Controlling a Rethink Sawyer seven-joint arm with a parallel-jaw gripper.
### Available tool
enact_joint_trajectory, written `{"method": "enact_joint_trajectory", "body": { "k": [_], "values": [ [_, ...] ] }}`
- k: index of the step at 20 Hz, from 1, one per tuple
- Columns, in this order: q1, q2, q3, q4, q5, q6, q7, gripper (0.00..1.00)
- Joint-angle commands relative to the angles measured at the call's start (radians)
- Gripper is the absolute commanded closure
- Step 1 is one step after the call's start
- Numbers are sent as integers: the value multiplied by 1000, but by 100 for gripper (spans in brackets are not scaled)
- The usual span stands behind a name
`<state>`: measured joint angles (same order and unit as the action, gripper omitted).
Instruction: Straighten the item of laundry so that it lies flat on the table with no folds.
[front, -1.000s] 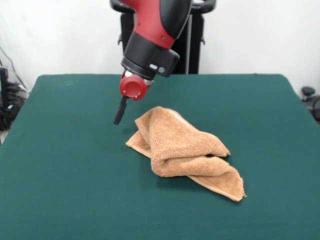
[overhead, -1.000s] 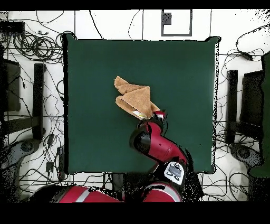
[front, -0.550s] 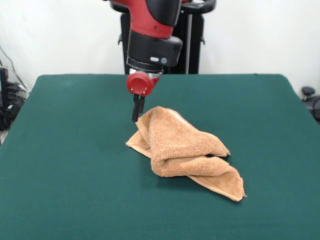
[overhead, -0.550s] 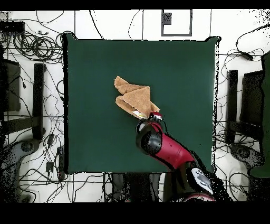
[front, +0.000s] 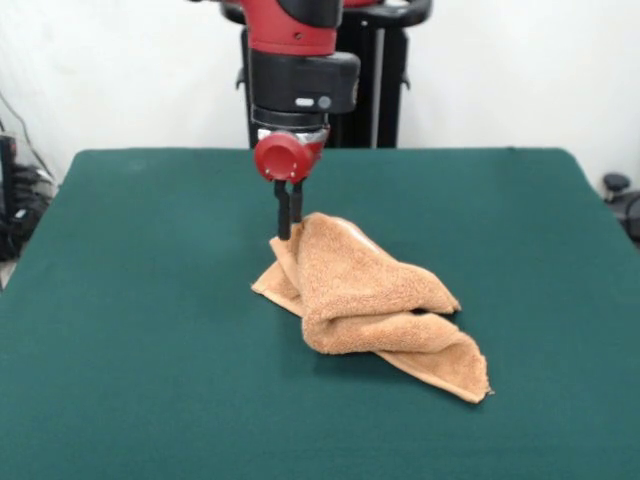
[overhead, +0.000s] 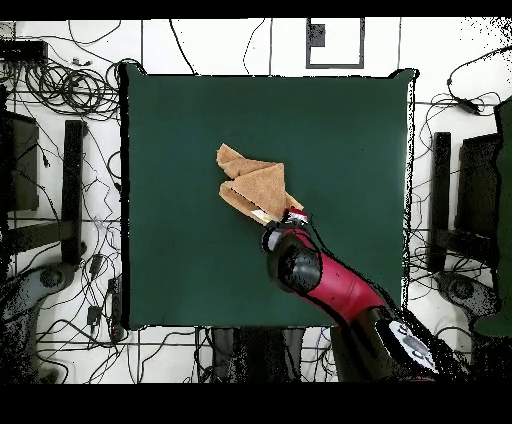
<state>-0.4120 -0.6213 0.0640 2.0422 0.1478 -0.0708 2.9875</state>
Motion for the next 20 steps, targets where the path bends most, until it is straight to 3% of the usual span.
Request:
{"method": "enact_joint_trajectory", "body": {
  "k": [1, 5, 12, 20],
  "values": [
    [-24, 21, 198, 79, -63, -8, 66, 0],
    [-28, 27, 213, 81, -73, -17, 79, 0],
    [59, 52, 188, 65, -36, -87, 139, 0],
    [73, 77, 189, 52, -35, -117, 143, 0]
  ]
}}
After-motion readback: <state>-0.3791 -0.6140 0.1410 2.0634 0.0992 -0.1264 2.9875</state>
